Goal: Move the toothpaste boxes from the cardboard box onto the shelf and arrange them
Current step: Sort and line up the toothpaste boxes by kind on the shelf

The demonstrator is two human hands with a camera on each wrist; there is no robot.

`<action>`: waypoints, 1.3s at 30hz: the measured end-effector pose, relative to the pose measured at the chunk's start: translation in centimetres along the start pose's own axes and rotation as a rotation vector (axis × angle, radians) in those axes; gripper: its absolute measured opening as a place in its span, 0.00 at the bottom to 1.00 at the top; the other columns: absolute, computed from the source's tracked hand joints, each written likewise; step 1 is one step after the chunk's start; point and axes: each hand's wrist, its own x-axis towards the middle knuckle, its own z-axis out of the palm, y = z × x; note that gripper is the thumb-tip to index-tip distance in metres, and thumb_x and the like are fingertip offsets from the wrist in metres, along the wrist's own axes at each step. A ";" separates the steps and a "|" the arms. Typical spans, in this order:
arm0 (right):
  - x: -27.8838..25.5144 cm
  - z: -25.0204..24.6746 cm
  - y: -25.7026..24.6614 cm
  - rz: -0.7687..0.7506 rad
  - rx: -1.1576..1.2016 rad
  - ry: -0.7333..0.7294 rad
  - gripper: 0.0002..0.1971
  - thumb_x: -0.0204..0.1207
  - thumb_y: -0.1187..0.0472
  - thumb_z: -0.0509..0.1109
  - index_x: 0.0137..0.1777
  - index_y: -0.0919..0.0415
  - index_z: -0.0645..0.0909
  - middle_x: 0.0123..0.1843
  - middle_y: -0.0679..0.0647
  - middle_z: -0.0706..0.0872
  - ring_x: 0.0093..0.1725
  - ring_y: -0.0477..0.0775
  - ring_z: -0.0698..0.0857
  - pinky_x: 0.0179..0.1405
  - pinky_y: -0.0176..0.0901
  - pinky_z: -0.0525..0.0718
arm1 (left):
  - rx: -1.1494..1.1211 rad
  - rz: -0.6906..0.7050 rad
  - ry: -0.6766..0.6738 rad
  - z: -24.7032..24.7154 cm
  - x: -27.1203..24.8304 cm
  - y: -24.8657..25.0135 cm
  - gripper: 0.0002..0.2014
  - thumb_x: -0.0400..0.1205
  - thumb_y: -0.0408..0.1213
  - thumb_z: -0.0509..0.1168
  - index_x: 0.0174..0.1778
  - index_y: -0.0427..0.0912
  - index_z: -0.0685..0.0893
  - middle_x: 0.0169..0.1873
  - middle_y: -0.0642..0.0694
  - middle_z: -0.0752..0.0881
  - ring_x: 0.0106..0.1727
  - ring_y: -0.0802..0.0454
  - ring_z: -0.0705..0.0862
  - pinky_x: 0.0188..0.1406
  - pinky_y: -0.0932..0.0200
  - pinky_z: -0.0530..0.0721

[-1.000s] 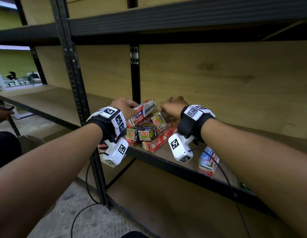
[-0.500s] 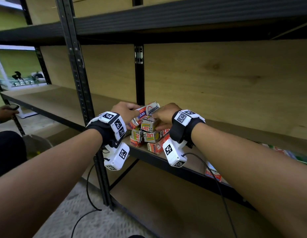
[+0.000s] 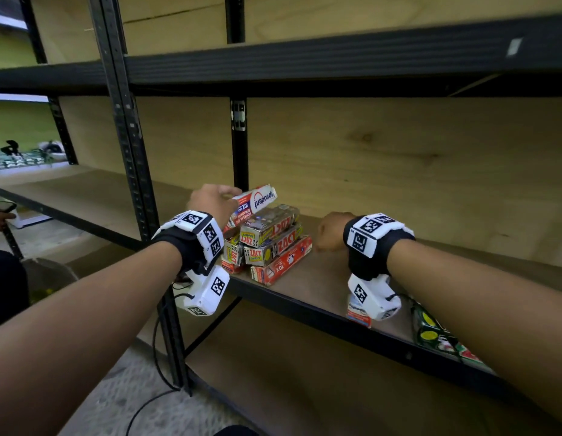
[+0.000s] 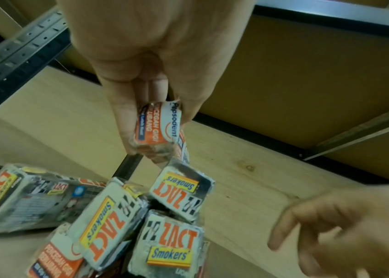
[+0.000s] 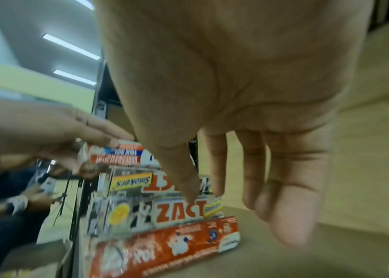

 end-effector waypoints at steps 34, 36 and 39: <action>-2.9 2.2 8.3 0.022 0.142 -0.075 0.27 0.78 0.68 0.64 0.77 0.51 0.72 0.59 0.54 0.81 0.40 0.52 0.83 0.33 0.41 0.82 | -0.579 -0.139 -0.168 4.9 -4.8 3.9 0.13 0.82 0.40 0.70 0.63 0.51 0.87 0.45 0.48 0.91 0.38 0.50 0.93 0.34 0.53 0.92; -2.9 2.7 8.3 0.046 0.088 -0.081 0.27 0.77 0.58 0.73 0.77 0.55 0.73 0.64 0.55 0.82 0.55 0.56 0.85 0.50 0.44 0.83 | -0.581 -0.129 -0.173 4.8 -4.9 3.7 0.13 0.82 0.40 0.70 0.63 0.51 0.86 0.45 0.48 0.91 0.39 0.51 0.93 0.36 0.52 0.92; -2.6 3.9 8.5 0.076 -0.002 -0.064 0.34 0.71 0.53 0.79 0.74 0.60 0.71 0.67 0.57 0.82 0.62 0.58 0.84 0.54 0.43 0.82 | -0.560 -0.124 -0.185 4.8 -4.9 3.4 0.13 0.82 0.41 0.70 0.63 0.52 0.86 0.47 0.48 0.91 0.40 0.51 0.93 0.40 0.48 0.92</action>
